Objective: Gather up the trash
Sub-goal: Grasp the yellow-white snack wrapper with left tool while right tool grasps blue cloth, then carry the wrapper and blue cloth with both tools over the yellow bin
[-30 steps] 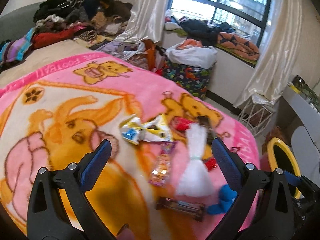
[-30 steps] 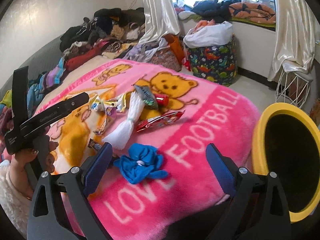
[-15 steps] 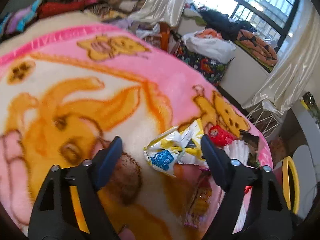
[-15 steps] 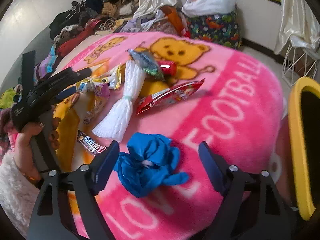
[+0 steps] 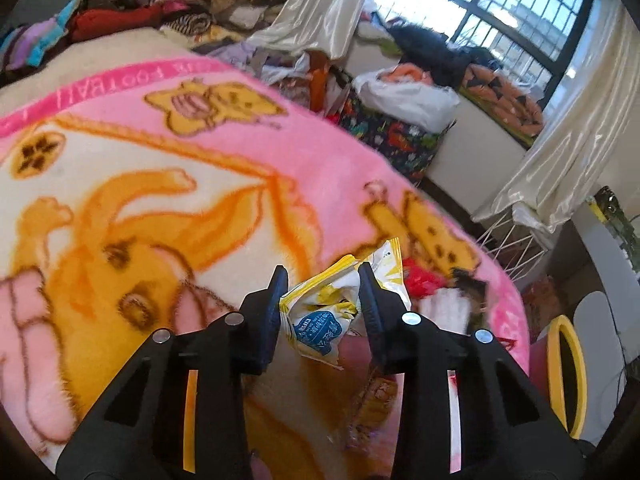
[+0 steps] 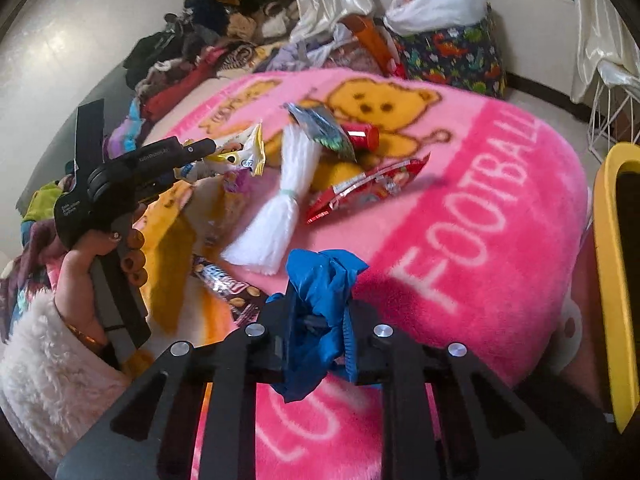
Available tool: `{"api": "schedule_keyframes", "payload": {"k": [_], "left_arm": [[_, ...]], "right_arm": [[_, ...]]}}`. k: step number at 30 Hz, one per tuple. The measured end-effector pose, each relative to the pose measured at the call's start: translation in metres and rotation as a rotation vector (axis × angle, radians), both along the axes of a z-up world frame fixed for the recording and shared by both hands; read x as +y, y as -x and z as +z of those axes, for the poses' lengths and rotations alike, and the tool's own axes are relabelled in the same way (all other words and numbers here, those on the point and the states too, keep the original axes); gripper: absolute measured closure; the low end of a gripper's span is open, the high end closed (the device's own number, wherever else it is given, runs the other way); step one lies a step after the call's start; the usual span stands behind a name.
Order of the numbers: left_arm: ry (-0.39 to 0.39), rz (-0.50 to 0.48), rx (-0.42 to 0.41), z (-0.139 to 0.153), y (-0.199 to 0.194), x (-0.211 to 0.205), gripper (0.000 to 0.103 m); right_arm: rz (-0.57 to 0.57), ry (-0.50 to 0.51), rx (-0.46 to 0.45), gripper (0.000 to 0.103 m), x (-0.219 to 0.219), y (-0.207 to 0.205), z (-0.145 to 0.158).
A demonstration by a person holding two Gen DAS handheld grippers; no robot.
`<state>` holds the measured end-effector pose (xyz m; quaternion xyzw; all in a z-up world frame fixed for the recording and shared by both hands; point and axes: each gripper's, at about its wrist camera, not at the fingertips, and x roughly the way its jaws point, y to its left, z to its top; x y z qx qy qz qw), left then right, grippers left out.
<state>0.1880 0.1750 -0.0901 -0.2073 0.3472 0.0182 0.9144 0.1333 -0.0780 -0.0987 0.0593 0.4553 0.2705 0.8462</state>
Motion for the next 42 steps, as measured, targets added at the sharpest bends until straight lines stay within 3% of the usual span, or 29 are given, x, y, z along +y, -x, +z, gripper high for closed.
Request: {"api": "schedule_keyframes", "payload": {"k": [12, 20, 42], "left_arm": [[-0.031, -0.050, -0.134, 0.049, 0.039, -0.029, 0.075], [-0.028, -0.159, -0.199, 0.078, 0.048, -0.080, 0.075], [-0.064, -0.378, -0.258, 0.103, 0.045, -0.190, 0.075]], "right_arm": [[-0.021, -0.041, -0.121, 0.085, -0.023, 0.014, 0.042], [-0.138, -0.086, -0.195, 0.085, -0.075, 0.022, 0.077], [-0.381, -0.135, -0.261, 0.085, -0.181, 0.038, 0.098]]}}
